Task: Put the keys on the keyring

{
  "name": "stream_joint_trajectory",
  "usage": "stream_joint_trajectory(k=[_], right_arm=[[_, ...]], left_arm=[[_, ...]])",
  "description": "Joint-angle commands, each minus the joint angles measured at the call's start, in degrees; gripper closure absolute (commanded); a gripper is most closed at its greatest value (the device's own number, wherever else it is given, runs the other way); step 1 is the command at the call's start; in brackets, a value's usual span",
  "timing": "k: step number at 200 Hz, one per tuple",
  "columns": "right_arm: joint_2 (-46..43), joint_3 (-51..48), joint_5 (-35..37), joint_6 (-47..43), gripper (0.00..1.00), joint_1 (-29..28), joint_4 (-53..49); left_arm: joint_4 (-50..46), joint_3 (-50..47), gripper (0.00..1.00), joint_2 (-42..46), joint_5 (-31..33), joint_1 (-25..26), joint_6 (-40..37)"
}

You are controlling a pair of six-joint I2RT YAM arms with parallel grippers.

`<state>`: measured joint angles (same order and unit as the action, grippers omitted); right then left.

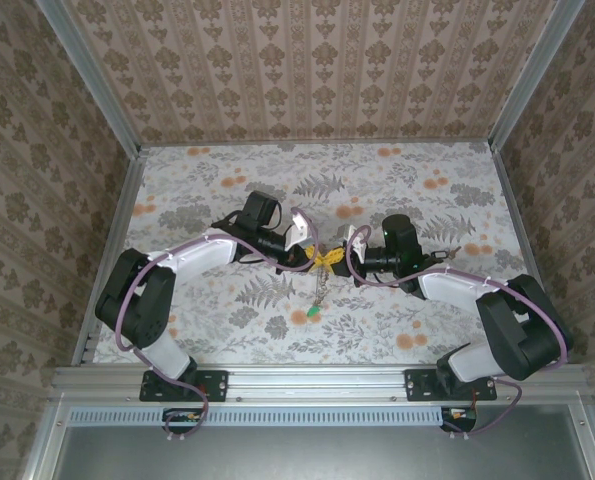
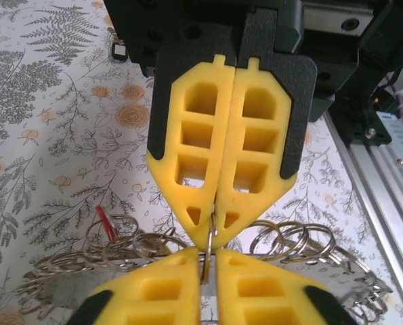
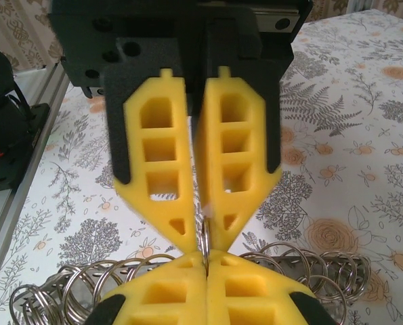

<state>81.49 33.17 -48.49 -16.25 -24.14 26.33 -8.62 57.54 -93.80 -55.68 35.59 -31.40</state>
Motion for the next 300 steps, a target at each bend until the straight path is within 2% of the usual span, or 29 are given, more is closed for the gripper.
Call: stream_joint_trajectory(k=[1, 14, 48, 70, 80, 93, 119, 142, 156, 166, 177, 198, 233, 254, 277, 300], right_arm=[[0.51, 2.47, -1.97, 0.14, 1.0, -0.25, 0.12], [0.36, 2.86, -1.58, -0.23, 0.97, -0.5, -1.4], [-1.42, 2.2, 2.38, -1.33, 0.83, -0.48, -5.01], [-6.38, 1.02, 7.63, -1.18, 0.71, -0.37, -8.16], [-8.61, -0.13, 9.73, -0.63, 0.68, -0.16, -8.28], [-11.26, -1.35, 15.72, 1.64, 0.66, -0.1, -8.3], [-15.84, -3.22, 26.18, 5.91, 0.67, 0.64, -7.98], [-18.48, -2.89, 38.47, 14.72, 0.68, 1.18, -9.67], [-18.96, -0.06, 47.45, 22.14, 0.68, 1.6, -15.68], [-18.38, 3.15, 54.93, 28.36, 0.72, 2.25, -22.64], [-16.92, 7.52, 59.29, 33.14, 0.74, 3.79, -31.28], [-13.72, 13.88, 61.45, 37.84, 0.72, 8.01, -44.14], [-9.09, 17.1, 60.64, 45.47, 0.7, 19.21, -54.75], [-5.28, 18.53, 57.03, 46.06, 0.66, 25.39, -56.82], [-1.36, 19.07, 56.57, 44.29, 0.66, 30.62, -57.74], [4.34, 20.84, 52.21, 41.18, 0.66, 35.24, -57.39]], left_arm=[[-0.26, 1.83, 0.95, -0.16, -1.61, 1.23, -1.34], [-0.34, 1.8, 1.0, 0.17, -0.87, 1.41, -1.7], [3.94, -1.17, 1.0, 3.22, 4.59, 1.5, -0.51], [5.54, -3.08, 1.0, 5.48, 8.32, 1.53, -0.1], [6.11, -3.91, 1.0, 6.41, 9.67, 1.58, -0.18], [7.87, -5.48, 1.0, 8.01, 12.06, 1.71, 0.34], [10.08, -7.67, 1.0, 10.68, 16.89, 2.78, -0.15], [9.82, -8.02, 1.0, 11.7, 18.44, 3.88, -1.23], [9.52, -7.88, 1.0, 11.63, 18.48, 3.99, -1.13], [9.68, -7.95, 1.0, 11.47, 18.27, 4.0, -0.97], [9.99, -8.04, 1.0, 11.19, 17.79, 4.02, -0.29], [12.44, -8.99, 1.0, 10.62, 16.47, 3.89, 2.25], [15.9, -10.03, 1.0, 9.76, 14.6, 3.52, 5.73], [16.51, -10.03, 1.0, 9.34, 13.91, 3.08, 7.18], [16.77, -10.17, 1.0, 9.41, 13.84, 2.69, 7.66], [17.06, -10.41, 1.0, 9.69, 13.45, 2.25, 7.96]])
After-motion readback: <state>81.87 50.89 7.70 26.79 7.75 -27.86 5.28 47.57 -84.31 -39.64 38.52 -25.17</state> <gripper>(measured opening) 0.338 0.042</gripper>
